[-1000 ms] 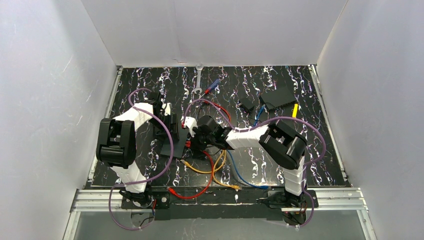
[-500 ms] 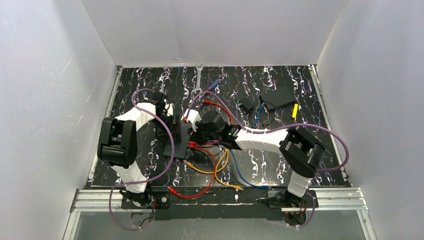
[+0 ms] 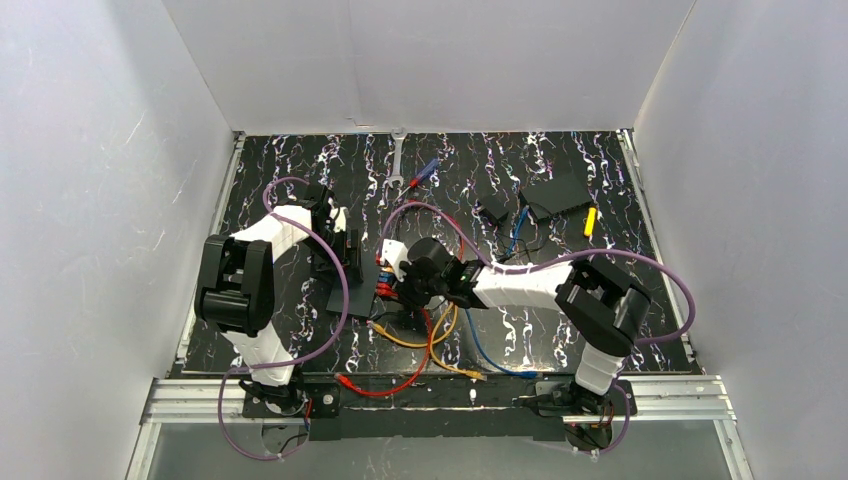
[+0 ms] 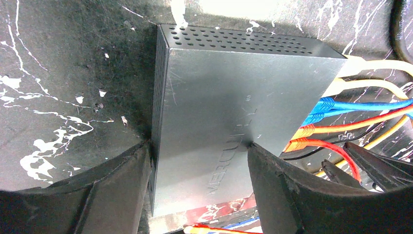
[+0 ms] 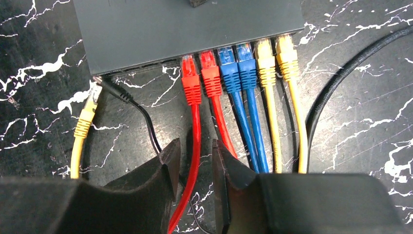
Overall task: Insert the plug into the switch port
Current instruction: Insert the connector into the switch port.
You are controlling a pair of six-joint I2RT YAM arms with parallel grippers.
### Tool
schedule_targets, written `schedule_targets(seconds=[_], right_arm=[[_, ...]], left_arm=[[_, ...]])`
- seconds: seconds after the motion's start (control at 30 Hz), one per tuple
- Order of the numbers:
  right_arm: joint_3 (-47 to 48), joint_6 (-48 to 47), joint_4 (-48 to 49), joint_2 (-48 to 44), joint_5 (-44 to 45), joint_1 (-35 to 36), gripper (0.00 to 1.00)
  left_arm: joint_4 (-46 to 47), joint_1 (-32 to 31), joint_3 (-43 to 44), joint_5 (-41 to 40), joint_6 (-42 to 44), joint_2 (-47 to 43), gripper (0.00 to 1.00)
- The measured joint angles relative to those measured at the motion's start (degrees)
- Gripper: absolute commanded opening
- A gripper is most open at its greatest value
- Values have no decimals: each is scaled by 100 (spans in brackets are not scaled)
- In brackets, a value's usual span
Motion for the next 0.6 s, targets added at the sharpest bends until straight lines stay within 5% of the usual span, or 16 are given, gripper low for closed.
schedule_targets(seconds=[0.47,0.6], right_arm=[[-2,-20,-81,313,96,39,32],[61,-48,-66,422,118,57,24]], left_arm=[[-2,0,0,7,0,0,67],[0,0,2,13,-2,2,67]])
